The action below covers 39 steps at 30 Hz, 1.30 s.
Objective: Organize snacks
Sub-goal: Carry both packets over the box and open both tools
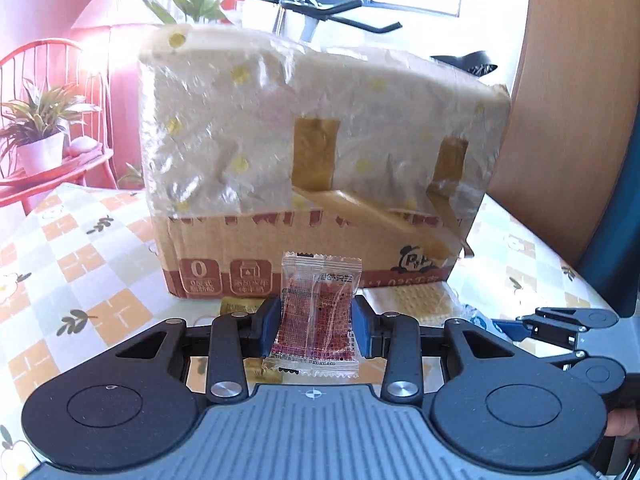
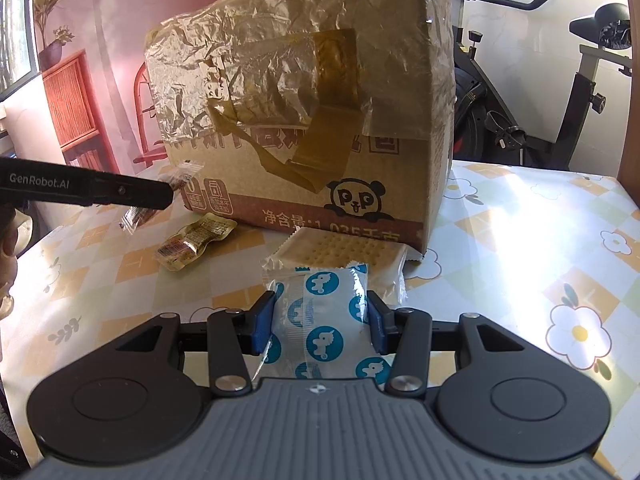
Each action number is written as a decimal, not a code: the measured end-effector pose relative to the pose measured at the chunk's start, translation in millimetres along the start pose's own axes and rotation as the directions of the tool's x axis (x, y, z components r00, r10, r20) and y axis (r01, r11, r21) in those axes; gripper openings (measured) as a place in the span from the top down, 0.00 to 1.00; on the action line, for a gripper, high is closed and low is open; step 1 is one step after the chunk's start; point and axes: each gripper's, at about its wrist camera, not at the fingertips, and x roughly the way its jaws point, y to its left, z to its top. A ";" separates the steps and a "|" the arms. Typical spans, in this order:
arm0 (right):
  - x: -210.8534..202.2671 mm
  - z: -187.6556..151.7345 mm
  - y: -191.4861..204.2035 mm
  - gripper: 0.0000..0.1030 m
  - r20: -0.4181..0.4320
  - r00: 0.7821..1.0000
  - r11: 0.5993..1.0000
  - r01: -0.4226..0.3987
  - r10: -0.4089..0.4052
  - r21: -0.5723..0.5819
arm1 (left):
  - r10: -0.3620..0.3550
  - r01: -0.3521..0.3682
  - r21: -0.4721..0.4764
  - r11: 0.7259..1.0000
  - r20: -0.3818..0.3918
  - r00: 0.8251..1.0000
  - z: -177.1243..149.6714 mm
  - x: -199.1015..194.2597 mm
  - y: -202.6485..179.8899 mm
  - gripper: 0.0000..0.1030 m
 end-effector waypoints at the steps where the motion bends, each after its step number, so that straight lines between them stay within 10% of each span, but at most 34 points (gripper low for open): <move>1: -3.4 3.3 3.1 0.53 0.014 1.000 1.000 0.003 -0.002 -0.020 | 0.005 -0.005 -0.004 1.000 0.027 1.000 6.8 -6.9 2.5 0.61; 18: -58.6 161.5 23.1 0.53 0.360 0.931 0.987 -0.005 0.064 -0.163 | 0.029 -0.032 0.002 0.999 0.315 0.949 144.5 -55.5 21.0 0.61; 31: 45.8 232.2 16.4 0.51 0.150 0.988 0.989 0.065 -0.045 -0.134 | 0.078 -0.074 -0.044 0.996 0.096 0.992 190.5 38.7 39.5 0.54; 39: 23.3 232.5 12.4 0.33 0.184 0.983 0.992 0.027 -0.004 -0.124 | 0.090 -0.088 -0.031 0.996 0.095 0.991 183.7 19.1 54.8 0.39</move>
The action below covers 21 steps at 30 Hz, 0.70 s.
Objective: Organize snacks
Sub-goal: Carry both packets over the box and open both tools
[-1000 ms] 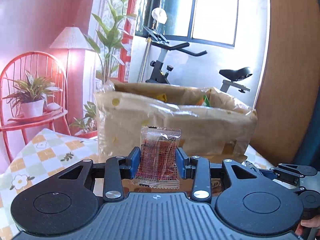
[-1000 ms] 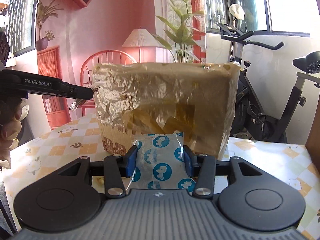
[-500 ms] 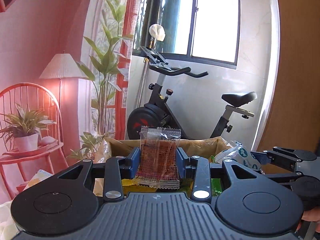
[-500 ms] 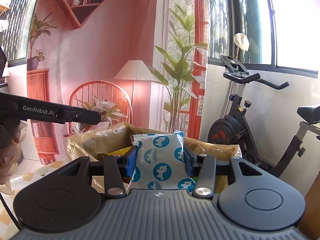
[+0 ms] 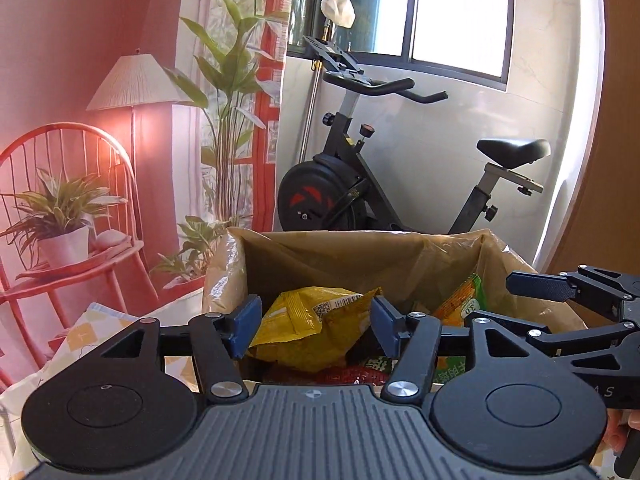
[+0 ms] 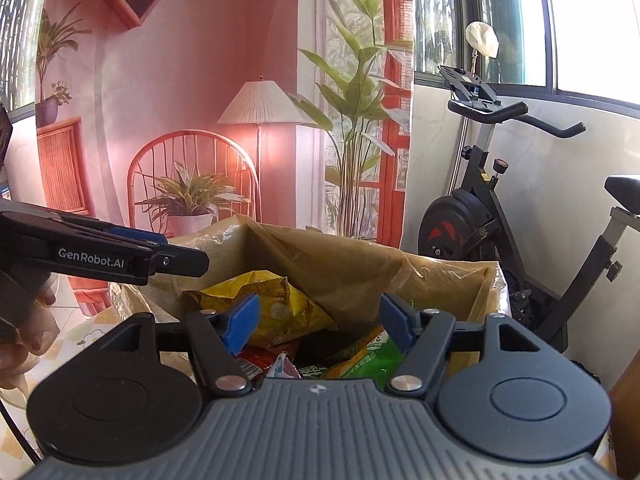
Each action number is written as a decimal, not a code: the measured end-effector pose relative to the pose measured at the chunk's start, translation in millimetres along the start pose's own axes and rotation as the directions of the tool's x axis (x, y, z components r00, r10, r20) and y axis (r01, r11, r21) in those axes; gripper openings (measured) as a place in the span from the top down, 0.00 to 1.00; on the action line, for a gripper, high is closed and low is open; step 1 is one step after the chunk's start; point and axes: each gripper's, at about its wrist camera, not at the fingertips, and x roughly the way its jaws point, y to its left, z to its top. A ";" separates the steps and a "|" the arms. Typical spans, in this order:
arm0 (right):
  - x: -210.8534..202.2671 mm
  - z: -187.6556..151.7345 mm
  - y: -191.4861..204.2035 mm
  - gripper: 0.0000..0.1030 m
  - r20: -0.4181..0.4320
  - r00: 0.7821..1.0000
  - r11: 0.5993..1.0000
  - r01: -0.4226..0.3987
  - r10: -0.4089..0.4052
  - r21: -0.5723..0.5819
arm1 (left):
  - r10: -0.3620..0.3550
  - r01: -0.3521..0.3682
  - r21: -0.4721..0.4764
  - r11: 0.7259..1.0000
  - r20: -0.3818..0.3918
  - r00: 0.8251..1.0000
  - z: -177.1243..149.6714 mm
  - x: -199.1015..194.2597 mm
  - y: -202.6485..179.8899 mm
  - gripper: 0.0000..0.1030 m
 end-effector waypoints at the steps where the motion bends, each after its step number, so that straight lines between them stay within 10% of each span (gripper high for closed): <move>1: -4.2 -0.1 -0.7 0.33 0.005 1.000 1.000 -0.008 0.008 0.002 | 0.000 0.000 0.001 1.000 0.004 1.000 -0.2 -4.5 1.5 0.39; 21: -89.8 -30.9 8.8 0.11 0.038 0.999 0.998 -0.015 0.013 0.054 | 0.120 -0.121 -0.006 0.993 -0.062 0.991 -24.4 -85.5 9.3 0.10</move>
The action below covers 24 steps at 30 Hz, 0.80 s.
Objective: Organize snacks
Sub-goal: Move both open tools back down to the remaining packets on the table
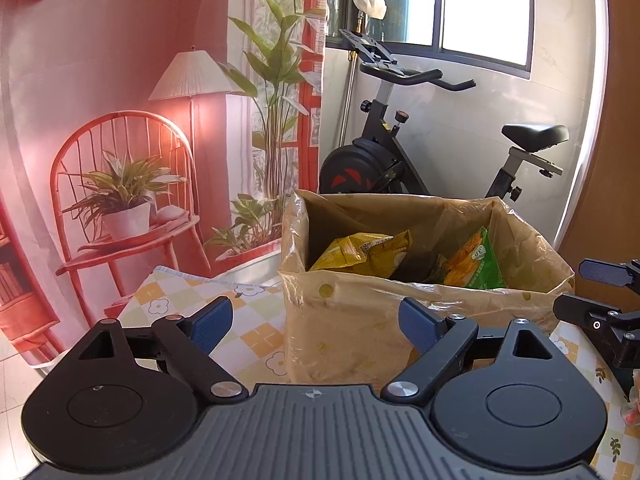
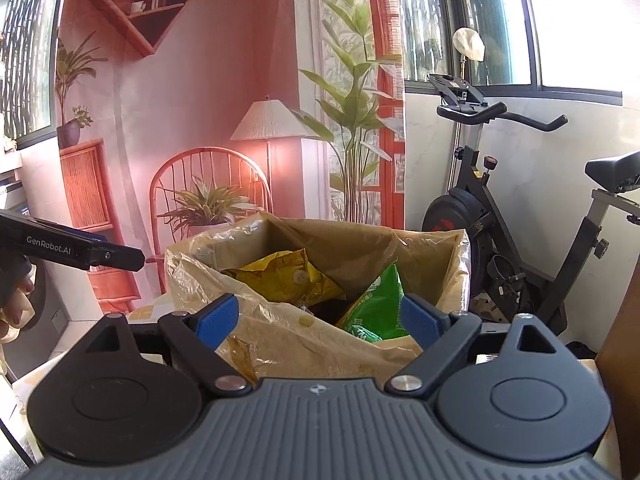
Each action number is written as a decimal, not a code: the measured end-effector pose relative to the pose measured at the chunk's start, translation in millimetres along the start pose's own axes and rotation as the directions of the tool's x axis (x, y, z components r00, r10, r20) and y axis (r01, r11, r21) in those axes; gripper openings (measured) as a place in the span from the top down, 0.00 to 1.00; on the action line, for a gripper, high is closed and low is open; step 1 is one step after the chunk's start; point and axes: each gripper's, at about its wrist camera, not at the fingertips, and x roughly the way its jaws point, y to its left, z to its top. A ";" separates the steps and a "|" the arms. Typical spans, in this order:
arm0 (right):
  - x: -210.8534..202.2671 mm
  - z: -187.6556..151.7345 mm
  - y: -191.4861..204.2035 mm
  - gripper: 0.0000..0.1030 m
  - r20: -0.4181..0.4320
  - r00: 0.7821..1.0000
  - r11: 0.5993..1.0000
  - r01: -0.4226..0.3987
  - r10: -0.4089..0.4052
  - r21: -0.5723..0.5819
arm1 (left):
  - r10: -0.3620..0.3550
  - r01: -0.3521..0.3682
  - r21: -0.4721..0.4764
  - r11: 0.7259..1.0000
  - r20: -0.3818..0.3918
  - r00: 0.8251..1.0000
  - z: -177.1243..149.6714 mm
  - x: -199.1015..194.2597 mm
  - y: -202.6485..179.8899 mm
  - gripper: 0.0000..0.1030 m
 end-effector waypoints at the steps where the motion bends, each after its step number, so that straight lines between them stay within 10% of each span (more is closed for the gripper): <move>1: -4.2 -3.8 0.8 0.09 0.003 1.000 1.000 0.001 -0.001 -0.001 | -0.001 0.001 -0.002 1.000 -0.008 1.000 -3.2 0.7 -0.2 0.10; 24: 11.9 -126.6 -23.6 0.08 -0.202 0.978 0.983 0.078 -0.043 0.167 | 0.078 -0.081 -0.005 0.997 -0.210 0.975 -70.3 25.4 54.1 0.10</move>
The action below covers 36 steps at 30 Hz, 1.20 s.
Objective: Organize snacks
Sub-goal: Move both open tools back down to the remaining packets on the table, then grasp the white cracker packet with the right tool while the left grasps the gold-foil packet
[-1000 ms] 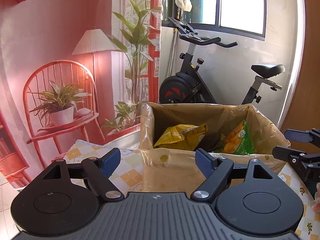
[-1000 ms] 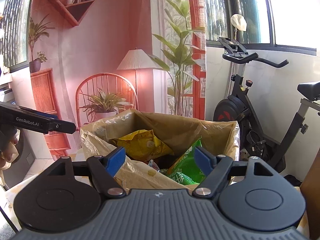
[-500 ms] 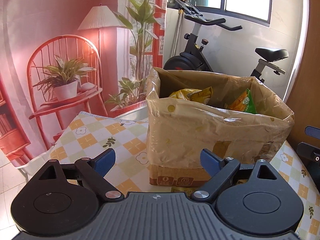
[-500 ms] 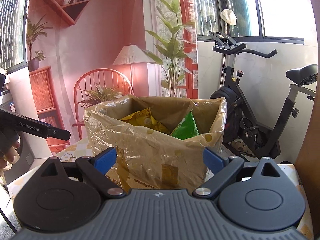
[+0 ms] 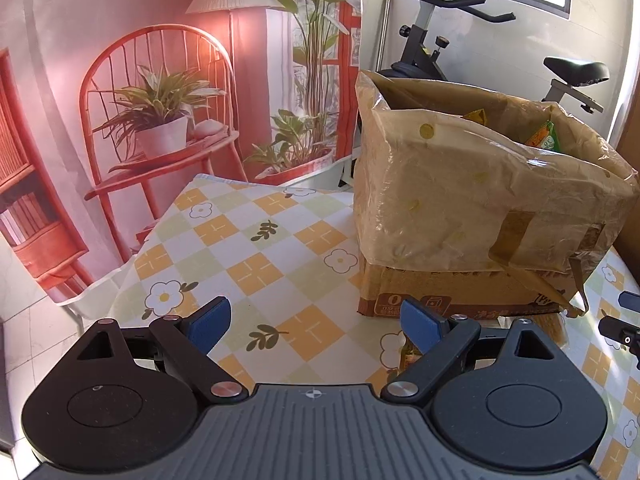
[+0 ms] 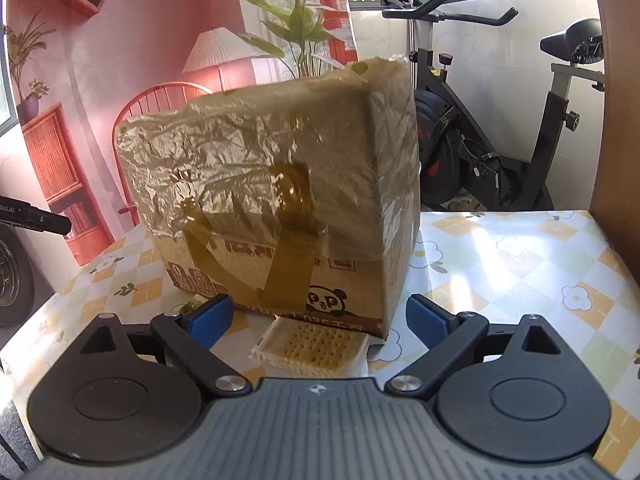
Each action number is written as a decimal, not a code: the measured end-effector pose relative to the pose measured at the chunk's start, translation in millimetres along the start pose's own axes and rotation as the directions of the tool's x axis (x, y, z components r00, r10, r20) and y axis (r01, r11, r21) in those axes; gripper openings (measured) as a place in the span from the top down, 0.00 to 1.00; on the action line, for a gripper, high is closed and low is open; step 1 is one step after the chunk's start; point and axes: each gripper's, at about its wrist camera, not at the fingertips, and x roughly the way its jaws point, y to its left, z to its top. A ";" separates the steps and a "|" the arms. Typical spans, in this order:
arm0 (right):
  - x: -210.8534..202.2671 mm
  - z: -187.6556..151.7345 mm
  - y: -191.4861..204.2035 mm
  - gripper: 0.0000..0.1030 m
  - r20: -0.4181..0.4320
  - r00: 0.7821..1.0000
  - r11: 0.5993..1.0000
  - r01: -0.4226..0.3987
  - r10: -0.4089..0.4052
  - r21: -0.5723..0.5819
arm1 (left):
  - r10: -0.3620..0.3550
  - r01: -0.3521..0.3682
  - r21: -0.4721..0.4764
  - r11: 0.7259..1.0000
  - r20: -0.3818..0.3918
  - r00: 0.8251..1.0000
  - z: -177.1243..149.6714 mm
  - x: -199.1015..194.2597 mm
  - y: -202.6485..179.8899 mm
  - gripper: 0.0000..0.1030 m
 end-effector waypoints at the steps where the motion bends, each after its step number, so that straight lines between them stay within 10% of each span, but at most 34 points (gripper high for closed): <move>1: 7.3 -2.8 -0.3 0.08 -0.017 1.000 1.000 0.000 0.000 0.005 | 0.001 -0.001 -0.001 1.000 -0.004 1.000 -0.3 1.3 0.8 0.10; 13: 83.5 -23.3 -5.2 0.11 -0.168 0.985 0.998 0.040 -0.030 0.055 | 0.009 -0.010 -0.016 1.000 -0.010 1.000 -4.1 8.0 3.3 0.10; 21: 59.6 -41.6 18.5 0.21 -0.299 0.935 0.981 -0.195 0.192 0.020 | -0.028 0.027 -0.027 0.999 -0.035 0.999 -14.2 19.0 -0.2 0.10; 27: 54.2 -35.1 30.3 0.21 -0.208 0.976 0.977 -0.102 0.062 -0.187 | -0.062 0.060 -0.031 0.998 -0.043 0.997 -23.2 27.4 -6.9 0.10; 36: 92.6 -38.8 36.7 0.44 -0.218 0.974 0.962 -0.108 0.053 -0.251 | -0.145 0.147 0.028 0.989 -0.065 0.987 -36.7 48.7 -35.7 0.10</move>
